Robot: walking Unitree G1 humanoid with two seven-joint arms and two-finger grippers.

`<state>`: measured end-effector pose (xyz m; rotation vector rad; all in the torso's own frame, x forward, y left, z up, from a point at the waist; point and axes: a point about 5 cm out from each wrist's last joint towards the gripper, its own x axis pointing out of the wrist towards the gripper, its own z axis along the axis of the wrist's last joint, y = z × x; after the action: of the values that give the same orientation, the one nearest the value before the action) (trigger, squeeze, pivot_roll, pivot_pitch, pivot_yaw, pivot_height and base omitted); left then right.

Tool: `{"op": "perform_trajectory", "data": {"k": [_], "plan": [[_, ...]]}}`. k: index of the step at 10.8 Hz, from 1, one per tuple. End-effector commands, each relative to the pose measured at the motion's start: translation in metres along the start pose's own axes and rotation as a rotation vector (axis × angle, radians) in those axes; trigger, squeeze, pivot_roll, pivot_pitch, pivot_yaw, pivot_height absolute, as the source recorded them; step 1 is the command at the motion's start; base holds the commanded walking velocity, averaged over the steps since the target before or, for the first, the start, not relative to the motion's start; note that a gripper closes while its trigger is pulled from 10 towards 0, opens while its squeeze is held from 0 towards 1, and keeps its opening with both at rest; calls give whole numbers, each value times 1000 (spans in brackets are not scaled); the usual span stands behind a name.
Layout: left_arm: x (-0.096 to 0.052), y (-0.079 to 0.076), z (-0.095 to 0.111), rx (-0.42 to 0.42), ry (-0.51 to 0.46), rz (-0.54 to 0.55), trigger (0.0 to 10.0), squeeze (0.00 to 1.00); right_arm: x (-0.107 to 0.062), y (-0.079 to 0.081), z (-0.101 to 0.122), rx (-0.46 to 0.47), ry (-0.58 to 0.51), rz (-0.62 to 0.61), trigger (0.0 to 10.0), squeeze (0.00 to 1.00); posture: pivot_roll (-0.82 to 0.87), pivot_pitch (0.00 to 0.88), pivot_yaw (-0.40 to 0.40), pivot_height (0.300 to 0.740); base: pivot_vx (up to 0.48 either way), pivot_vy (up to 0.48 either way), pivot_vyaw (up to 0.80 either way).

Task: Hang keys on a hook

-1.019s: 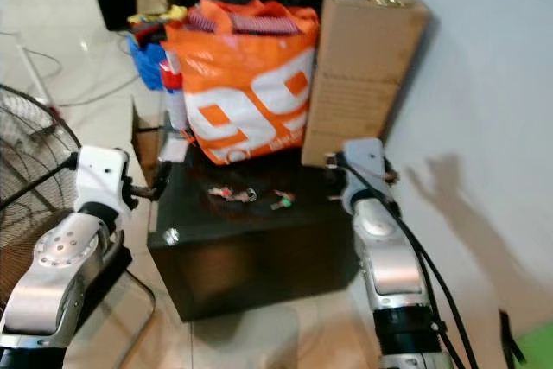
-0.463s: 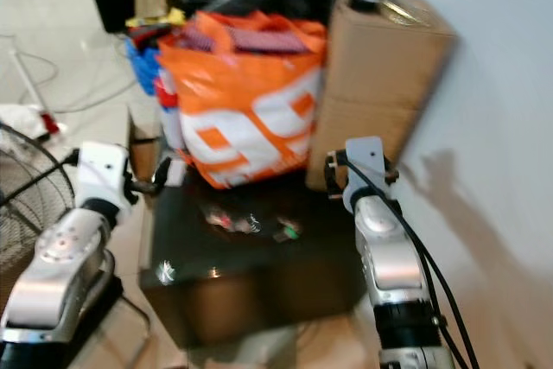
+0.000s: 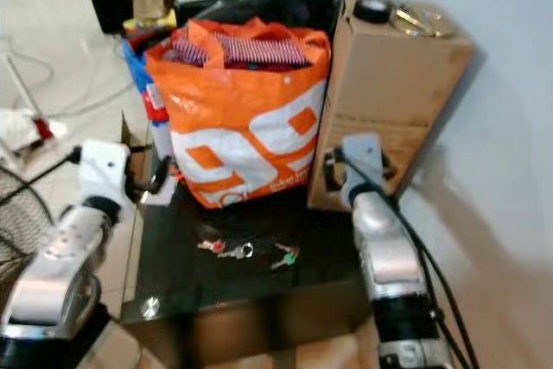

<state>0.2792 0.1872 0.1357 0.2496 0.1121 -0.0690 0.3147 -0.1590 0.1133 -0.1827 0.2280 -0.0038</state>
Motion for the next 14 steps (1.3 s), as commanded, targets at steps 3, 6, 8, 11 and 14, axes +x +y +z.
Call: {"op": "perform_trajectory", "data": {"k": [3,6,8,11,14], "plan": [[1,-1,1,15,-9,3,10000,0,2,6,4,-46,-9,66,10000,0,3,0,-50,740,0,-90,0],[1,-2,0,4,-11,2,10000,0,1,15,2,-105,10,225,10000,0,7,0,-53,740,0,-247,800],[-1,-3,-2,15,-4,-22,10000,0,1,15,1,-79,36,278,10000,0,7,0,-54,740,0,0,0],[-4,-6,-8,30,22,-78,10000,0,1,18,-4,-128,81,394,10000,0,3,0,-60,740,0,0,0],[-11,-20,-27,74,128,-357,10000,0,15,5,-19,-197,182,366,10000,0,-16,0,-53,740,0,0,0]]}}
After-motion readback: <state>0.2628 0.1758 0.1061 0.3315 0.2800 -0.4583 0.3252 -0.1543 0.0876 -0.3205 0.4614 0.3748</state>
